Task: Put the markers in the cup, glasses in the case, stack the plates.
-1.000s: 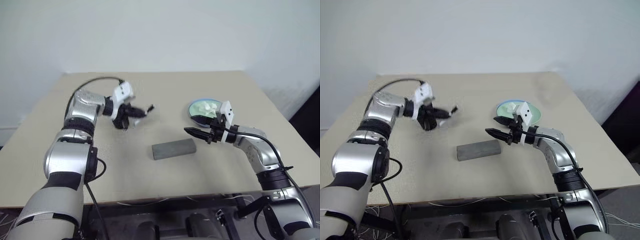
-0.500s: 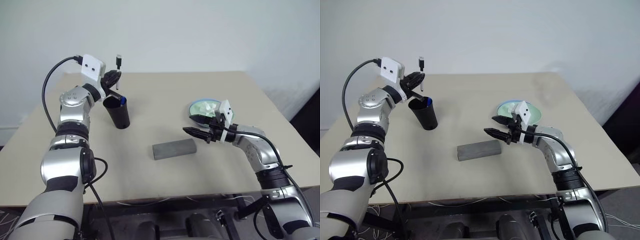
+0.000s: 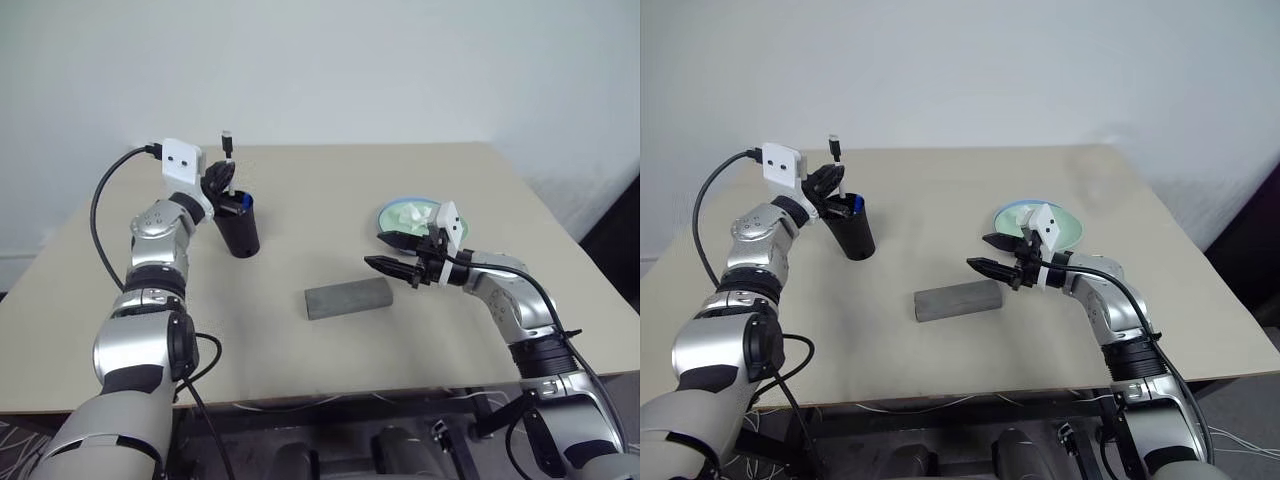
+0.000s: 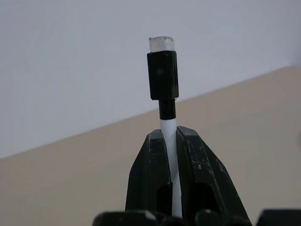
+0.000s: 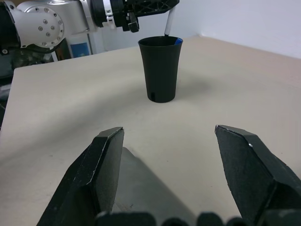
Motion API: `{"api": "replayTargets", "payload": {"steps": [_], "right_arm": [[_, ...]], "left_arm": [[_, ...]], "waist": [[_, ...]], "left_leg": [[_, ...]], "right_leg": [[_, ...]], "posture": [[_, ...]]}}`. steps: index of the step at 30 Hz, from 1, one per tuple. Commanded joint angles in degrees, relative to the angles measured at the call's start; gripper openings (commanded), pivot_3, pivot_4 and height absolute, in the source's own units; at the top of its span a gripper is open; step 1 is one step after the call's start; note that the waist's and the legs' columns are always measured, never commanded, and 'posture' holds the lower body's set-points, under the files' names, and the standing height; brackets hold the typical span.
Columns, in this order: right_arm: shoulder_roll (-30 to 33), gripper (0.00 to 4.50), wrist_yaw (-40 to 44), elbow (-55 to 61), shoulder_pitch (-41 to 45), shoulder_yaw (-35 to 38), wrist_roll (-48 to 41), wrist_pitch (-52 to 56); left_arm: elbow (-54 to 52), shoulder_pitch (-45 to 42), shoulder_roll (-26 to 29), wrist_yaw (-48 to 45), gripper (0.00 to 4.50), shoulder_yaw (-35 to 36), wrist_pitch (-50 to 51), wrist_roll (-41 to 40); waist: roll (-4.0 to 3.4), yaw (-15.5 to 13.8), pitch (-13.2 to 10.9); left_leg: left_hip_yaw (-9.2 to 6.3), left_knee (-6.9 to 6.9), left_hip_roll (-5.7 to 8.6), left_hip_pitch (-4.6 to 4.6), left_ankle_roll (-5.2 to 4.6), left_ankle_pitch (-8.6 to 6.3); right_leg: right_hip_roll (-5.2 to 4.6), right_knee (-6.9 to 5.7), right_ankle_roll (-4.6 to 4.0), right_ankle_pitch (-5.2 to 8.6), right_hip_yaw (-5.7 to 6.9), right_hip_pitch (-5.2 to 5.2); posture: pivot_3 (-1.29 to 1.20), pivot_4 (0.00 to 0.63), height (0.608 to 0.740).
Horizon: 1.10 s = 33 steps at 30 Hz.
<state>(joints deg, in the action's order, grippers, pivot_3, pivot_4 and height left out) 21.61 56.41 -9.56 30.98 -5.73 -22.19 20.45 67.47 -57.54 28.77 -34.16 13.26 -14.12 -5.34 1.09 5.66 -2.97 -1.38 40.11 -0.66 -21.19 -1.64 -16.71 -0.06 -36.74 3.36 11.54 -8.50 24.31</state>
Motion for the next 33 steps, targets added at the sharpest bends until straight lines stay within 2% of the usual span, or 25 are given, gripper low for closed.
{"api": "replayTargets", "payload": {"steps": [1, 3, 9, 18, 23, 28, 30, 33], "right_arm": [[0.09, 3.36, -0.09, 1.58, 1.45, 1.23, -0.33, -0.77], [0.1, 3.36, -0.04, 1.57, 1.47, 1.22, -0.34, -0.78], [0.07, 3.36, 0.12, 1.31, 1.71, 1.14, -0.31, -0.82], [0.04, 3.36, 0.36, 1.15, 1.6, 1.04, -0.29, -0.99], [0.07, 3.36, 0.35, 1.72, 1.19, 1.08, -0.53, -0.59], [0.05, 3.36, -0.35, 1.24, 1.35, 1.55, -0.5, -0.39], [0.19, 3.36, -0.93, 1.27, 1.01, 1.42, -0.05, -0.19], [0.93, 3.36, -1.32, 0.74, 0.4, 1.24, 1.0, -0.76]], "left_arm": [[-1.48, -0.29, -0.12, 0.49, 0.57, 0.59, -0.51, -1.1], [-1.45, 0.09, -0.25, 0.68, 1.11, 0.51, -0.52, -1.02], [-1.51, 0.41, -0.31, 0.85, 3.12, 0.44, -0.54, -0.95], [-2.41, 0.62, -0.46, 0.36, 3.12, 1.05, -0.87, -1.82], [-6.93, 1.39, 0.45, -4.95, 3.12, 2.48, -0.14, -5.13], [-23.04, 8.42, 1.54, -16.53, 3.12, 2.65, 9.15, -12.51], [-36.58, 16.14, 2.69, -21.54, 3.12, 1.0, 16.95, -16.63], [-50.24, 24.53, 3.52, -22.48, 3.12, -0.93, 24.0, -18.91]], "waist": [[0.0, 0.0, 0.0], [0.0, 0.01, 0.0], [0.0, 0.0, 0.0], [0.0, 0.01, 0.0], [0.0, 0.01, 0.0], [-0.01, 0.23, 0.0], [-0.04, 0.47, 0.02], [-0.04, 0.52, 0.02]], "left_leg": [[0.0, 0.0, 0.0, 0.0, 0.0, 0.0], [0.0, 0.0, 0.0, 0.0, 0.0, 0.0], [0.0, 0.0, 0.0, 0.0, 0.0, 0.0], [0.0, 0.0, 0.0, 0.0, 0.0, 0.0], [0.0, 0.0, 0.0, 0.0, 0.0, 0.0], [0.02, -0.01, 0.0, 0.0, 0.0, 0.0], [0.02, -0.02, -0.01, 0.0, 0.0, 0.0], [0.1, -0.13, -0.06, 0.09, 0.01, -0.01]], "right_leg": [[0.0, 0.0, 0.0, 0.0, 0.0, 0.0], [0.0, 0.0, 0.0, 0.0, 0.0, 0.0], [0.0, 0.0, 0.0, 0.0, 0.0, 0.0], [0.0, 0.01, 0.0, 0.0, 0.0, 0.0], [0.0, 0.01, 0.0, 0.0, 0.0, 0.0], [0.0, 0.02, 0.0, 0.0, -0.01, 0.0], [-0.01, 0.0, 0.0, 0.0, -0.01, 0.0], [-0.03, -0.01, -0.01, 0.0, -0.08, 0.0]], "posture": [[0.0, 0.0, 0.74], [0.0, 0.0, 0.74], [0.0, 0.0, 0.74], [0.0, 0.0, 0.74], [0.0, 0.0, 0.74], [0.0, 0.0, 0.74], [0.0, 0.0, 0.74], [0.0, 0.0, 0.74]]}}
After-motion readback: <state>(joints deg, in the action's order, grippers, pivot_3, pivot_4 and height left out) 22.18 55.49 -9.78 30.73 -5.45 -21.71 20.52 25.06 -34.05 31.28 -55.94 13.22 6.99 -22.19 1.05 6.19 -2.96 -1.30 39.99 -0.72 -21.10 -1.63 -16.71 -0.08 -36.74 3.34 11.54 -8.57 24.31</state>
